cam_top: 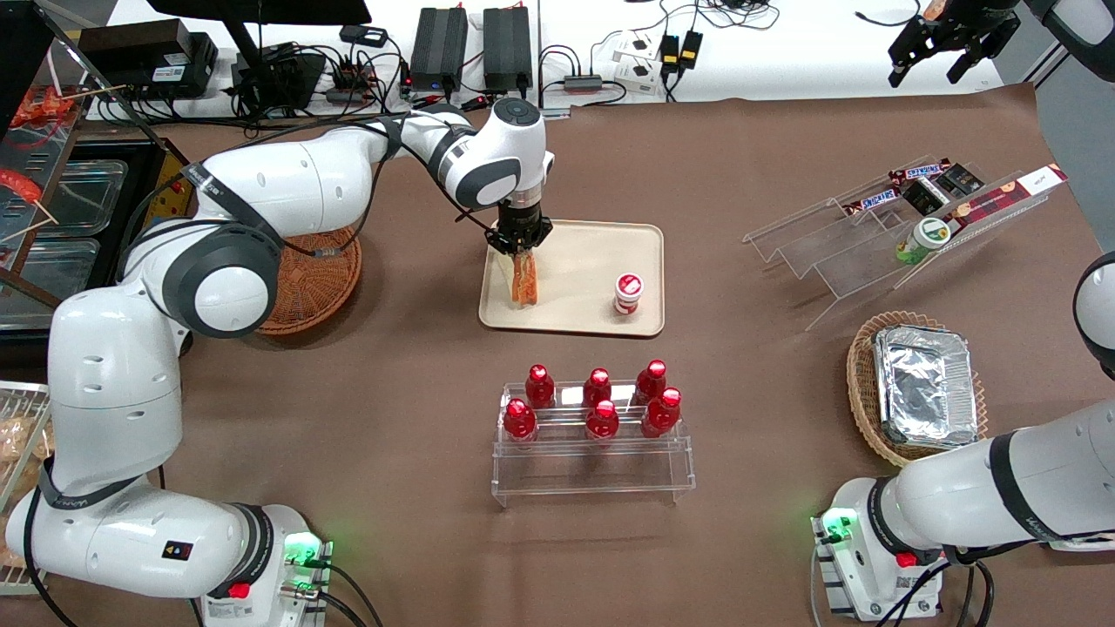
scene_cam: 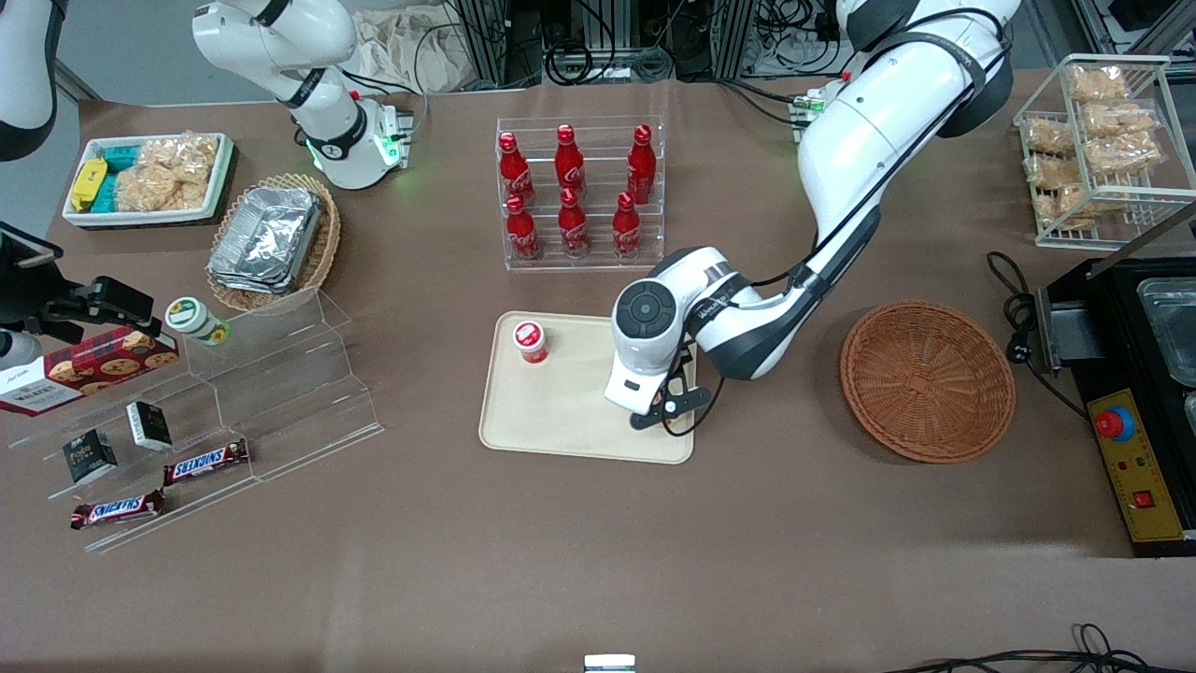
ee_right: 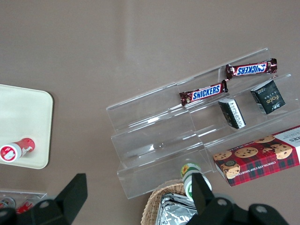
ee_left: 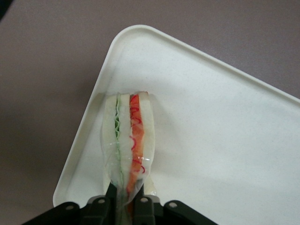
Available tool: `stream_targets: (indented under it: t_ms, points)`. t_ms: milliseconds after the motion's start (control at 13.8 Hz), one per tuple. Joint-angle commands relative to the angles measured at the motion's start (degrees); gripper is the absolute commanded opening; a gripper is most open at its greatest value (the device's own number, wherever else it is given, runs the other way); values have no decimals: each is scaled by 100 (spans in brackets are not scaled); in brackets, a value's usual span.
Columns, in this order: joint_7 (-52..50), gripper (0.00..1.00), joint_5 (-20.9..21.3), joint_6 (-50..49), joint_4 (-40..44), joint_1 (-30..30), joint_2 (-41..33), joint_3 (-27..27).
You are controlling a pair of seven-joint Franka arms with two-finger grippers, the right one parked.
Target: Place sandwich from basket to tray
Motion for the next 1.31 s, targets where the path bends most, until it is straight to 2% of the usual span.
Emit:
stream_targets:
  t_ms: [0,73,436,873,1091,1236]
  points:
    - [-103,70,4,-7,194,-29,27,46]
    - [-111,99,3,-24,194,-29,-8,46]
    - [-542,100,-49,-454,194,164,-885,29]
    - [-332,100,-664,-763,-385,1138,-2397,2]
    - [281,100,-1024,-963,-536,1639,-2855,2]
    - [1071,100,-1383,-1315,-536,2025,-3118,2]
